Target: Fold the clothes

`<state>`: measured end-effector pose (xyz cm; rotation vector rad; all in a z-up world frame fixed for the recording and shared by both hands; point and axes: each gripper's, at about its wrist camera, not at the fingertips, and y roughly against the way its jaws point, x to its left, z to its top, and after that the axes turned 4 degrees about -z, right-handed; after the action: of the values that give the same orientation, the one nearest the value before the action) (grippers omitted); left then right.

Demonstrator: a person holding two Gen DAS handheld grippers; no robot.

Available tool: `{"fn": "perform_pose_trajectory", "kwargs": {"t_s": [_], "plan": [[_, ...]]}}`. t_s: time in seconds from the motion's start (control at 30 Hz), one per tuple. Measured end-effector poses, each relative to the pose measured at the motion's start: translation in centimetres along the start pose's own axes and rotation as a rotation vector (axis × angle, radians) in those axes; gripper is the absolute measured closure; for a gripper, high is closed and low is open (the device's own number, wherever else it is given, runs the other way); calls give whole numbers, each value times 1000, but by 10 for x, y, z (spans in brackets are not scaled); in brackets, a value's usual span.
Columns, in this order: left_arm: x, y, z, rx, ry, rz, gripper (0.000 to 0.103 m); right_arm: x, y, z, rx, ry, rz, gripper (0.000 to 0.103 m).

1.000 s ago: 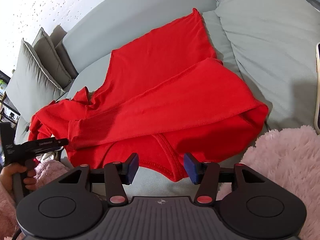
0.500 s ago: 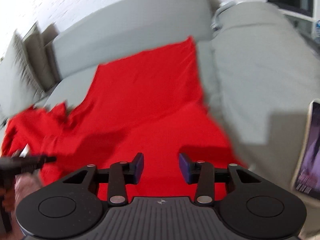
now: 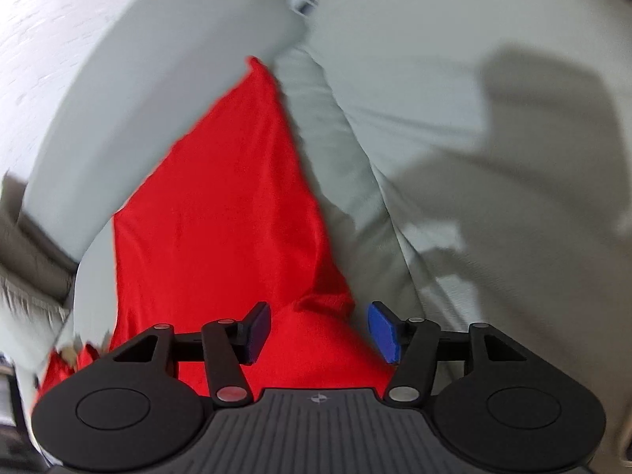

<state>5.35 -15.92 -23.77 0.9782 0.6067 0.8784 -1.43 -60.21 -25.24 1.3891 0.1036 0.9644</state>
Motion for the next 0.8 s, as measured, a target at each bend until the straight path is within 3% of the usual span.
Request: {"fn": "perform_pose_trajectory", "kwargs": {"t_s": [0.03, 0.1, 0.17, 0.23, 0.3, 0.37, 0.43, 0.47, 0.6, 0.67, 0.7, 0.73, 0.8], "plan": [[-1, 0, 0, 0, -2, 2, 72, 1, -5, 1, 11, -6, 4, 66], [-1, 1, 0, 0, 2, -1, 72, 10, -11, 1, 0, 70, -20, 86], [1, 1, 0, 1, 9, -7, 72, 24, -6, -4, -63, 203, -43, 87], [2, 1, 1, 1, 13, -12, 72, 50, 13, -21, -283, 504, -104, 90], [3, 1, 2, 3, 16, -15, 72, 57, 21, -25, -328, 593, -134, 87], [3, 2, 1, 2, 18, -15, 72, 54, 28, -24, -315, 588, -125, 85], [3, 2, 0, -1, 17, -14, 72, 44, 32, -18, -248, 510, -137, 58], [3, 2, 0, -2, 17, -13, 72, 30, 28, -13, -145, 394, -126, 58], [2, 3, -1, -7, 18, -12, 72, 6, 17, -11, -15, 179, -27, 58], [3, 3, -1, -7, 19, -16, 72, 8, 13, -15, -11, 168, -18, 63], [4, 3, -1, -7, 20, -18, 72, 12, 9, -18, -10, 172, -18, 72], [4, 3, -1, -7, 21, -20, 72, 15, 8, -20, -12, 185, -27, 90], [5, 3, -1, -5, 25, -24, 72, 31, 1, -23, -36, 281, -80, 92]]}}
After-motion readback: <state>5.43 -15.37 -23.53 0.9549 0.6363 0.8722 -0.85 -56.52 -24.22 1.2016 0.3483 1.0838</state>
